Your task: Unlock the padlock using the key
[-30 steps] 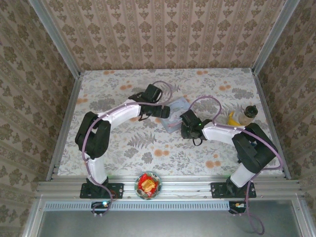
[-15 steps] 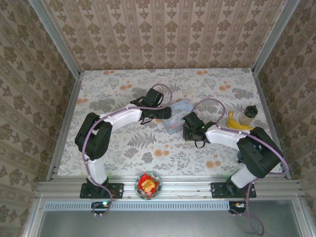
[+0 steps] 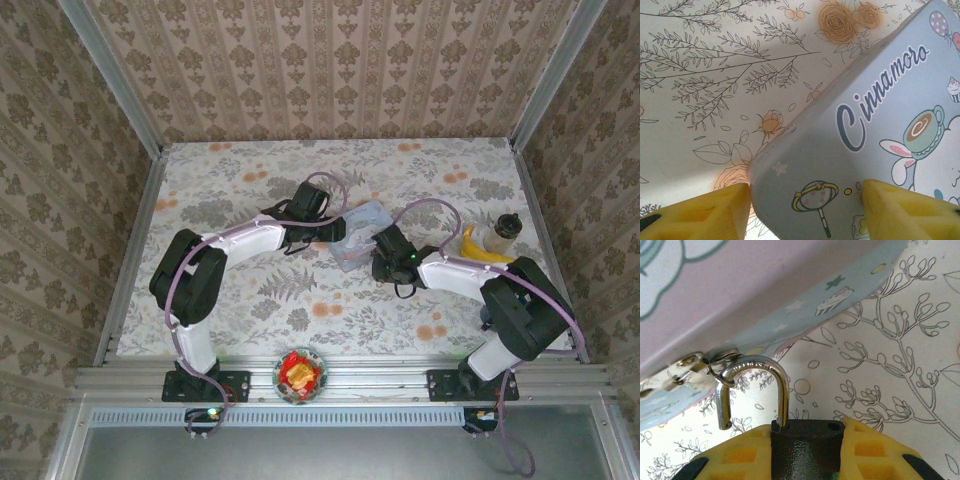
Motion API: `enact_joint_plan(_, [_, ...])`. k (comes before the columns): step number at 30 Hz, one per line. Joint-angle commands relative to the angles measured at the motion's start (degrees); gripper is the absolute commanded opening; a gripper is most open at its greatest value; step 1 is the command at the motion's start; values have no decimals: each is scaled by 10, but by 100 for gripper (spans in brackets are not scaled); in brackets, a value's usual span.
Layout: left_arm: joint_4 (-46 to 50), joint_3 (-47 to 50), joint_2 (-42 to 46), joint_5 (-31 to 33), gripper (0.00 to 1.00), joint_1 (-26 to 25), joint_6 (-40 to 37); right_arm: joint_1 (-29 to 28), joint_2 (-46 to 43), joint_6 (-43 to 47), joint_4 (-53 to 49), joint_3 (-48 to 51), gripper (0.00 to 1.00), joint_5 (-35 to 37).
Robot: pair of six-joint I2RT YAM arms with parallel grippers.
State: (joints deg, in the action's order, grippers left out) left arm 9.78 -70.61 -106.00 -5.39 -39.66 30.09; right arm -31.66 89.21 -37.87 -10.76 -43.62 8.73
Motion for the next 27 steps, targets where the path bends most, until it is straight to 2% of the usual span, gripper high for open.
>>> enact_joint_plan(1, [69,27,-18,15,56,6,-2,8,-10,-18,17,-14,0,19])
enact_joint_plan(6, [69,29,-18,13,53,5,-2,10,2,-17,18,-39,0,20])
enact_joint_plan(8, [67,32,-19,13,48,6,-2,10,11,-19,20,-47,0,22])
enact_joint_plan(16, [63,38,-19,9,46,6,-5,15,40,-42,31,-74,0,35])
enact_joint_plan(27, [51,53,-18,10,43,6,2,38,40,-107,87,-59,0,48])
